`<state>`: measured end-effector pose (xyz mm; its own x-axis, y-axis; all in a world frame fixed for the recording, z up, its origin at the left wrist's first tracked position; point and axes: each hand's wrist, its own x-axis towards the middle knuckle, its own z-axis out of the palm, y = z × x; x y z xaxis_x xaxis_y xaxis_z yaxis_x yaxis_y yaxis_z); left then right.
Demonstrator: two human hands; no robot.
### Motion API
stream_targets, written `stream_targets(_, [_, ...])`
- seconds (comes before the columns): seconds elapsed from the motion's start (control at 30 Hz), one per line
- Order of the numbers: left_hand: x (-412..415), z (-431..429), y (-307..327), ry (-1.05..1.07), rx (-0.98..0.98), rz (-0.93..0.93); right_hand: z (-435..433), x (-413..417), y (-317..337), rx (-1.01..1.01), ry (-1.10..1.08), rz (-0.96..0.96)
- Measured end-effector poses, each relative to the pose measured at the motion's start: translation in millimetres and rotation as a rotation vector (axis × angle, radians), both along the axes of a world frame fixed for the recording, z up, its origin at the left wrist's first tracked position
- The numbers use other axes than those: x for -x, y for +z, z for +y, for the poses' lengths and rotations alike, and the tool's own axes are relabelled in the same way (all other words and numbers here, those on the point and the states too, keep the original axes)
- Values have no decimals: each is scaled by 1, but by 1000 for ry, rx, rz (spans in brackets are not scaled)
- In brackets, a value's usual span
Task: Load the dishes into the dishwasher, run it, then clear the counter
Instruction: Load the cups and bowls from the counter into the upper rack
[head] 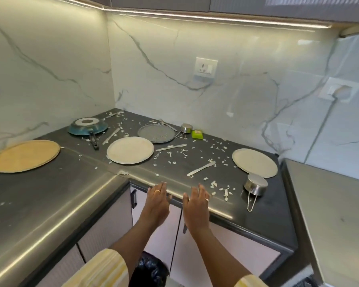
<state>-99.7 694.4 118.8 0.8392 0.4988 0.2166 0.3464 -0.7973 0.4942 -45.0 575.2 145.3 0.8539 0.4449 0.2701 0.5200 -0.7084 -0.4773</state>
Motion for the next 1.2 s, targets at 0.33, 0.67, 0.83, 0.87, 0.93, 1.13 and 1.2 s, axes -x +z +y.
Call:
stream_targets(0.33, [-109, 50, -16, 3, 42, 95, 70, -115, -9, 47, 70, 13])
stream_targets(0.67, [-193, 96, -51, 262, 40, 219, 132, -296, -18, 69, 99, 44])
stream_targets(0.83, [-196, 101, -58, 300, 16, 234, 185, -360, -16, 30, 62, 87])
stream_targets(0.87, [-196, 101, -57, 303, 10, 232, 196, -369, -17, 23, 49, 107])
stream_targets(0.93, [-194, 102, -55, 307, 0, 234, 215, -386, -19, 22, 34, 154])
stream_targets(1.13, [-195, 103, -57, 323, -8, 232, 249, -434, -28, 94, -82, 166])
stream_targets(1.2, [-195, 102, -59, 323, -10, 236, 256, -445, -30, 114, -135, 190])
